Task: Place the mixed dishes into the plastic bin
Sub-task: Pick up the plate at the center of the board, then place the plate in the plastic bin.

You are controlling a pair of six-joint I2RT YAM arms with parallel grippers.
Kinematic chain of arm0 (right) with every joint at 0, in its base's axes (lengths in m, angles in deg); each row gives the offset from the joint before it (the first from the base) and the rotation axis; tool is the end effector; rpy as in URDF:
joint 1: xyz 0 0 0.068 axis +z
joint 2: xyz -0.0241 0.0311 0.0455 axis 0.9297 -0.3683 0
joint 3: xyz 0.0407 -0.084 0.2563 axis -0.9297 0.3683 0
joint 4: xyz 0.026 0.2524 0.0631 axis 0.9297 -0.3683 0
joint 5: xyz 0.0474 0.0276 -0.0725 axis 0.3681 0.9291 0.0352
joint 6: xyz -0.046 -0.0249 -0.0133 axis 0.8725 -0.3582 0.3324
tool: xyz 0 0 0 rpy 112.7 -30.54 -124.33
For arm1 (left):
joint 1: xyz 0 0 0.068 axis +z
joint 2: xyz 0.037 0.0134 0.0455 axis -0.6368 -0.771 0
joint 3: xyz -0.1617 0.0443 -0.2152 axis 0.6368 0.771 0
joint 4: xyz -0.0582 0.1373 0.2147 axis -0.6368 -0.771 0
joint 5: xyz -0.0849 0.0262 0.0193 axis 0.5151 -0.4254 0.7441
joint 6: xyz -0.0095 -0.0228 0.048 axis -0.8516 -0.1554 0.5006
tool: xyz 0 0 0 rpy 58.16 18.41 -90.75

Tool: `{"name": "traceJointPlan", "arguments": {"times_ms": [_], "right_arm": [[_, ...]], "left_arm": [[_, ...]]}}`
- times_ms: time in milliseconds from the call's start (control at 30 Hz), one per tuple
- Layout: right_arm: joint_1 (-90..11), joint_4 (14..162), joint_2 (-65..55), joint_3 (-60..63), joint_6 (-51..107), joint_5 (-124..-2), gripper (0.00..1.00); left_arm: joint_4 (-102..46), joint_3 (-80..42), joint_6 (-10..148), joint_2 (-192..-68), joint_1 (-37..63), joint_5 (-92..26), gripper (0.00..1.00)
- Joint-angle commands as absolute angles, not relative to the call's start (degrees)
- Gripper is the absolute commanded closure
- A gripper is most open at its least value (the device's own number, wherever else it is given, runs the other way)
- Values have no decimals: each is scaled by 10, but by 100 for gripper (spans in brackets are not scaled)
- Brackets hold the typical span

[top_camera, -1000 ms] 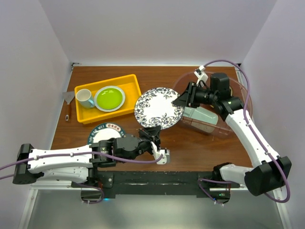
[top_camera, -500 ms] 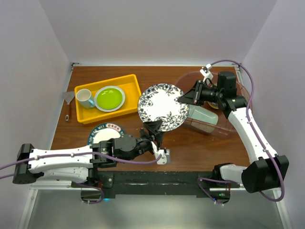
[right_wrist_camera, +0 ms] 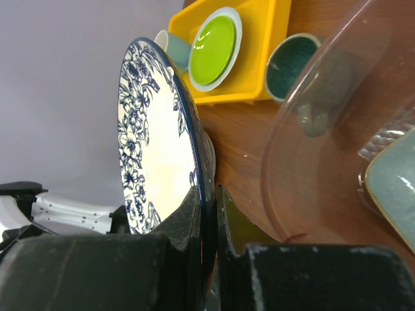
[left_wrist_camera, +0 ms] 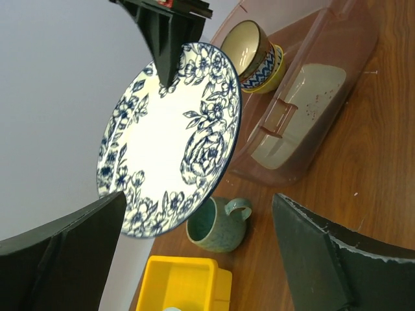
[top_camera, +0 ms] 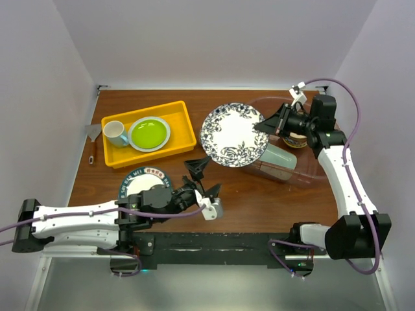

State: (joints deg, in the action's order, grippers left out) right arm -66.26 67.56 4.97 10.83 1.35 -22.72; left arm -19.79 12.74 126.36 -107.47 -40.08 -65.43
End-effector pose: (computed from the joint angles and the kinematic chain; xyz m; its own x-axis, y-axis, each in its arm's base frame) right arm 0.2710 0.0365 0.3579 -0.7487 0.3418 -0.5679 -0.3320 0.5482 0.7676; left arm 0.0537 -0.2131 0.3267 0.5868 0.4265 -0.6883 0.5811 0.3702 0.7247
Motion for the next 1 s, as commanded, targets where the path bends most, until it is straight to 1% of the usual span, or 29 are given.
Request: {"name": "traceJointPlan", "arguments": {"times_ms": [0,300,700,867,967], "right_arm": [[-701,749,60,96,0,-178,100],[-760,767,64,93,5,-175,100],[-807,776,59,89,17,-178,100],[-821,779,53,90,24,-178,100],[-827,780,52,90,29,-181,100]], "left_arm": [[-168,138,1213,-1026,-400,-657,0],[-194,169,1164,-959,-399,-689,0],[-228,207,1108,-893,-388,-745,0],[-233,215,1078,-890,-345,-733,0],[-242,219,1048,-885,-294,-706,0]]}}
